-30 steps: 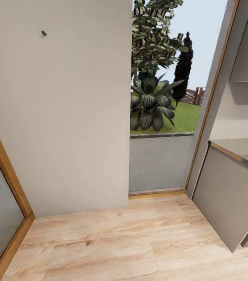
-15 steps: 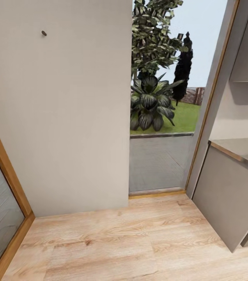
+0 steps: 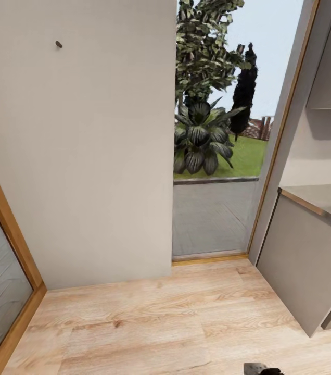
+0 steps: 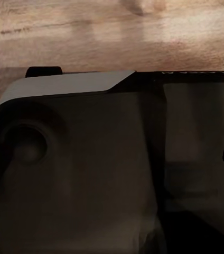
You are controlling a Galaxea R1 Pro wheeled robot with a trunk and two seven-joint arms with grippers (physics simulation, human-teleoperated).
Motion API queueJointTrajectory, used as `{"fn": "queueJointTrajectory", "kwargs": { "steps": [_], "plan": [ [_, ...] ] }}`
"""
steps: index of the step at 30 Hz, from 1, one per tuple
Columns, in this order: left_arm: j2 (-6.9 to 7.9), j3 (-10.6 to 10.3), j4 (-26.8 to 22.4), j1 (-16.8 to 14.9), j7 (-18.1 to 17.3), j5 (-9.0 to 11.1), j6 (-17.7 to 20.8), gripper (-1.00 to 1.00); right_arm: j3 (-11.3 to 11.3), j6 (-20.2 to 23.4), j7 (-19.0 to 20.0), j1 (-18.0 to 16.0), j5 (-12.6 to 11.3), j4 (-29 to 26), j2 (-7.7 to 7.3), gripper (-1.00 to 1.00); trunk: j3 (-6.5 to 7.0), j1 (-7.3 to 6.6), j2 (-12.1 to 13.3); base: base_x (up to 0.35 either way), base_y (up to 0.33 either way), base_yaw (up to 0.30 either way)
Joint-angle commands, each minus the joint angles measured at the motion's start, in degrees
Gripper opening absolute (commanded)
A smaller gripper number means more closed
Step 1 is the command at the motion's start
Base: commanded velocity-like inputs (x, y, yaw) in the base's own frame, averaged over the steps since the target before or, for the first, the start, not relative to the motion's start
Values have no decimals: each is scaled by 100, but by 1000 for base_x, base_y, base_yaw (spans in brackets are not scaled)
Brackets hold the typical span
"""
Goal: Put the three can of soda from the living room inside the tash can in the kitchen.
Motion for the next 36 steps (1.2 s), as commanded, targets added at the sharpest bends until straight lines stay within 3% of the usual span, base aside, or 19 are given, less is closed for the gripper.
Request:
{"fn": "queueJointTrajectory", "kwargs": {
  "steps": [1, 9, 22, 26, 27, 30, 31, 34, 36],
  "plan": [
    [0, 0, -1, 0, 1, 1, 0, 100, 2, 50, -36, -72, -1, -6, 4, 100, 0, 0, 0, 0, 0, 0],
    [0, 0, -77, 0, -1, 6, 2, 100, 24, 156, -458, -478, -38, 236, 67, 100, 0, 0, 0, 58, 56, 0],
    [8, 0, -115, 0, -41, 28, 11, 100, 25, 89, -458, -525, -76, 286, 90, 100, 0, 0, 0, 14, 14, 0],
    [18, 0, -566, 0, -59, 32, 114, 100, 22, 90, -492, -526, -72, 287, 87, 100, 0, 0, 0, 0, 0, 0],
    [34, -4, -1080, 0, -63, 20, 415, 100, 16, 90, -506, -526, -71, 287, 84, 100, 0, 0, 0, 0, 0, 0],
    [43, -6, -1679, 0, -65, 14, 976, 100, 10, 93, -512, -526, -68, 287, 82, 100, 0, 0, 0, 0, 0, 0],
    [48, -7, -2113, 3, -66, 15, 1394, 100, 7, 95, -515, -526, -64, 287, 79, 100, 0, 0, 0, 0, 0, 0],
    [55, -6, -2813, 6, -71, 29, 1997, 100, 4, 97, -522, -526, -59, 287, 80, 100, 0, 0, 0, 0, 0, 0],
    [53, -3, -3537, 6, -69, 43, 2652, 100, 3, 98, -525, -526, -56, 289, 80, 100, 0, 0, 0, 0, 0, 0]
  ]
}}
